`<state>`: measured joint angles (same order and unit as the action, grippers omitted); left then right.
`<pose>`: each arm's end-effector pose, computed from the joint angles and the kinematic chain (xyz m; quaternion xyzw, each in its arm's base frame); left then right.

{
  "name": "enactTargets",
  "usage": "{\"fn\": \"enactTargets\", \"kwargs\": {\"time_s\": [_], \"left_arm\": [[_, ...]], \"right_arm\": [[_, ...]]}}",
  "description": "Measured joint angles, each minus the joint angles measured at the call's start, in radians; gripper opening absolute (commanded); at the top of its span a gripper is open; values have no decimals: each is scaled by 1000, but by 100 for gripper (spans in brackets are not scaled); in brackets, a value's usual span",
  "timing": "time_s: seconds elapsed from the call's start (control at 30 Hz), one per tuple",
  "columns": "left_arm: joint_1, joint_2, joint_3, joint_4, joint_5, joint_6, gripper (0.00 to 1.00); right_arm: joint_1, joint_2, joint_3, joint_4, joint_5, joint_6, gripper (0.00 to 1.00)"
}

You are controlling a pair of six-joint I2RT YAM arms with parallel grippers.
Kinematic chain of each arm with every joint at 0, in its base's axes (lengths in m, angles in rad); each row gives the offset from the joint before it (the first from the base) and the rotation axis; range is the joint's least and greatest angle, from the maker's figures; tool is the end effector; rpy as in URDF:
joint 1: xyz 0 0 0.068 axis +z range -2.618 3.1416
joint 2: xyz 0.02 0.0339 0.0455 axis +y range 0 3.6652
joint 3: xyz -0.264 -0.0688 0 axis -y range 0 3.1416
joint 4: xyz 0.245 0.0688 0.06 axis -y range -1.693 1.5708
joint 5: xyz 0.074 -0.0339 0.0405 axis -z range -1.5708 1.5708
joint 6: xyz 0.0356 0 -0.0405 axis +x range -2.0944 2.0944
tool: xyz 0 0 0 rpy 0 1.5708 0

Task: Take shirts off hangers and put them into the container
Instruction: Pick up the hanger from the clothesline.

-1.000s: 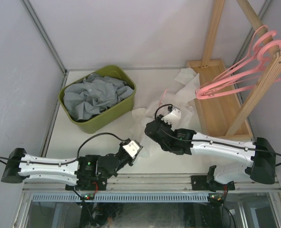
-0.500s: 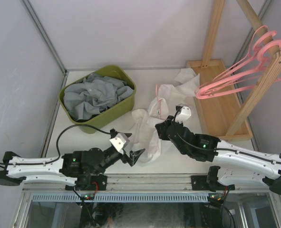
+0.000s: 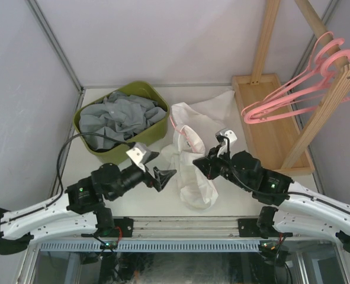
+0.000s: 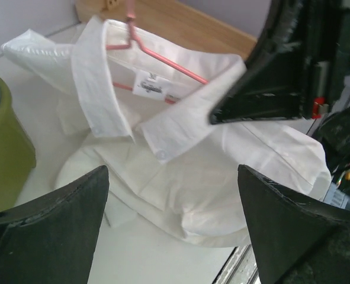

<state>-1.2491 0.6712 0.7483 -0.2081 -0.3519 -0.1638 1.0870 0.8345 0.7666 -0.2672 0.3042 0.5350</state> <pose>0.0620 -0.1474 0.3423 0.2834 0.6935 -0.3213 0.5792 0.0993 0.1660 0.3168 -0.1351 0.7991 0.3301 0.4839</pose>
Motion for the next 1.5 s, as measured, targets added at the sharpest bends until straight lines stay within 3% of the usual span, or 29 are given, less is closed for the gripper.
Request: {"fn": "enactTargets", "kwargs": {"time_s": [0.27, 0.43, 0.67, 0.87, 1.13, 1.5], "left_arm": [[121, -173, 0, 48, 76, -66, 92], [130, -278, 0, 75, 61, -80, 92], [131, -306, 3, 104, 107, -79, 88], [131, -280, 3, 166, 240, -77, 80], [130, -152, -33, 249, 391, -56, 79], [131, -158, -203, 409, 297, 16, 80]], "right_arm": [[-16, -112, 57, -21, -196, -165, 0], [-41, -126, 205, -89, -304, -229, 0], [-119, -127, 381, -208, -432, -304, 0], [-304, -35, 348, -267, -703, -253, 0], [-359, 105, 253, -286, -940, -140, 0], [-358, 98, 253, -258, -1026, -104, 0]]}}
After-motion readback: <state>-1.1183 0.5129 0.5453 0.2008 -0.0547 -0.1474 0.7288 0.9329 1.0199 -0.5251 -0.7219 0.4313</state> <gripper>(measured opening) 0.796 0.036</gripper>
